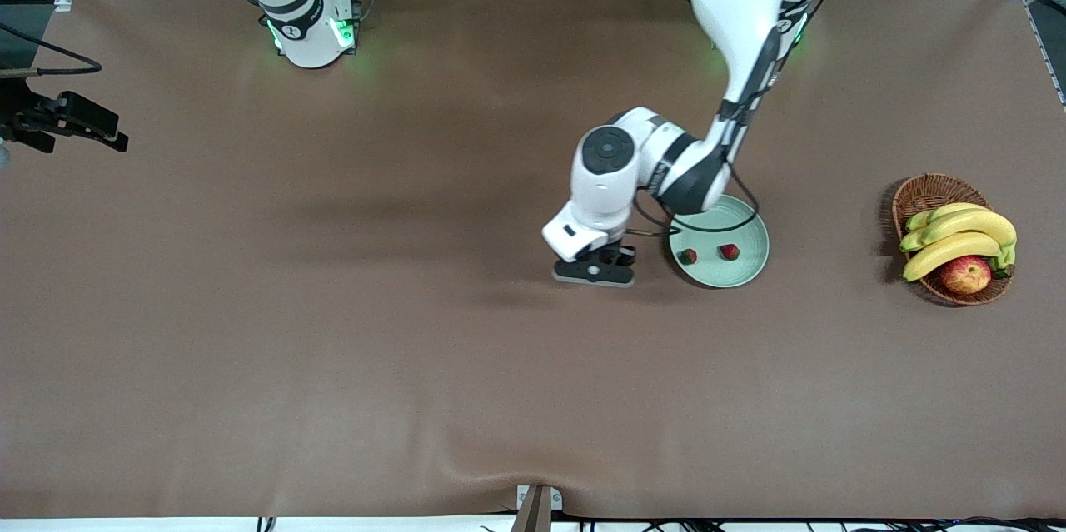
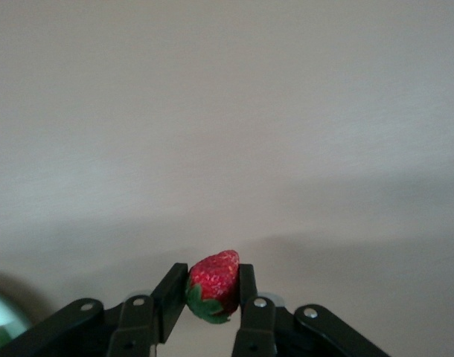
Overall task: Collect all strawberries into plate
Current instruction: 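Carry the strawberry to the plate and open the left gripper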
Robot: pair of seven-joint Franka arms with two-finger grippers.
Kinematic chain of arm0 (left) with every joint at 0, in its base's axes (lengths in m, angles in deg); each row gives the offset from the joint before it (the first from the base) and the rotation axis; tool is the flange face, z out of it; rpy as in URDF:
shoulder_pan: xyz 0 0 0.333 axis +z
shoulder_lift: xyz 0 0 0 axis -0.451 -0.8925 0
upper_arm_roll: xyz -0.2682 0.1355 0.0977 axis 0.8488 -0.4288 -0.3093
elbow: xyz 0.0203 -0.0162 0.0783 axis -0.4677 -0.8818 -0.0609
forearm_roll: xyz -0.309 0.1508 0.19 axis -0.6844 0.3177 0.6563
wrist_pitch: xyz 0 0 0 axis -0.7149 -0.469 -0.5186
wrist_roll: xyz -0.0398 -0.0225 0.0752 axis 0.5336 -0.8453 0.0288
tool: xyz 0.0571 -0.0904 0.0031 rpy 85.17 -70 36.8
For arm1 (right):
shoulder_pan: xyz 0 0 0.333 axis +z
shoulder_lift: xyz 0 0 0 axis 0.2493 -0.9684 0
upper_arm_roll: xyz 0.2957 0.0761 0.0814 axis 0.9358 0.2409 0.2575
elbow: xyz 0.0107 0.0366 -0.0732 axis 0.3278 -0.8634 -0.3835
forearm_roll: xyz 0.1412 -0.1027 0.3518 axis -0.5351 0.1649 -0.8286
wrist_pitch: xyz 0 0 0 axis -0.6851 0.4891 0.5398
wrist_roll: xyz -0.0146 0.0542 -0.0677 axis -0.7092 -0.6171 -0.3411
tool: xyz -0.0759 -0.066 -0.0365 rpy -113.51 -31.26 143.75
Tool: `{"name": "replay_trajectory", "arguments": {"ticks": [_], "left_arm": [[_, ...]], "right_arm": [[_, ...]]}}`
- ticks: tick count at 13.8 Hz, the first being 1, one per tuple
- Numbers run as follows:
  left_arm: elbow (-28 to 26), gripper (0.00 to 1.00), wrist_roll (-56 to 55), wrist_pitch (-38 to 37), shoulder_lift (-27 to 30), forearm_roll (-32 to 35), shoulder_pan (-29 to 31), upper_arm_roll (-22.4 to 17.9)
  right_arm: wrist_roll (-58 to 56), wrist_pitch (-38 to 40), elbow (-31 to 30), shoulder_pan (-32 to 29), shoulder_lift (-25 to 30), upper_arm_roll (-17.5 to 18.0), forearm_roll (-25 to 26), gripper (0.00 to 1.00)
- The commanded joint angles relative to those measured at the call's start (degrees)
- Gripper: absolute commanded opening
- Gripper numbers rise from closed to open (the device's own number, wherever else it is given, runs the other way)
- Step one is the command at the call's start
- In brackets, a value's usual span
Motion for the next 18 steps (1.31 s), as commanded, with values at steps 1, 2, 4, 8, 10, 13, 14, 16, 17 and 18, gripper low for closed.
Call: {"name": "replay_trajectory", "arguments": {"ticks": [1,2,4,8,10,13,14,16,17,18], "left_arm": [[-12.7,0.00,1.1,0.1,9.6,1.5,1.1,0.6],[-15.7,0.00,2.1,0.1,11.7,1.5,3.1,0.6],[-20.8,0.00,6.4,0.1,14.9,1.5,6.6,0.7],[-24.2,0.02,20.3,0.0,15.8,0.8,17.9,1.2],[-24.2,0.04,20.5,0.1,13.7,0.6,18.6,1.8],[-24.0,0.13,20.1,0.2,12.2,-2.3,18.2,3.4],[-23.9,0.13,19.9,0.1,12.2,-2.7,18.1,3.5],[-23.9,0.27,18.7,0.1,11.5,-2.8,17.8,3.6],[-23.7,0.35,19.0,0.1,11.4,-2.7,18.0,3.6],[-23.6,0.52,19.4,0.1,11.3,-2.7,18.1,3.6]], "right_arm": [[0.2,0.0,-0.7,0.4,1.0,-0.5,-0.7,1.00],[0.2,0.0,-0.7,0.3,1.0,-0.5,-0.6,1.00],[0.2,0.1,-0.7,0.4,1.0,-0.4,-0.6,1.00],[0.2,-0.1,-0.7,0.3,0.8,-0.4,-0.7,1.00],[0.2,-0.1,-0.7,0.4,0.7,-0.4,-1.1,1.00],[0.2,0.2,-1.7,0.3,0.8,-0.4,-1.6,1.00],[0.2,0.3,-1.7,0.3,0.8,-0.4,-1.6,1.00],[0.2,0.3,-1.7,0.4,0.8,-0.4,-1.6,1.00],[0.2,0.3,-1.7,0.5,0.8,-0.4,-1.6,1.00],[0.2,0.2,-1.7,0.6,0.8,-0.3,-1.6,1.00]]}}
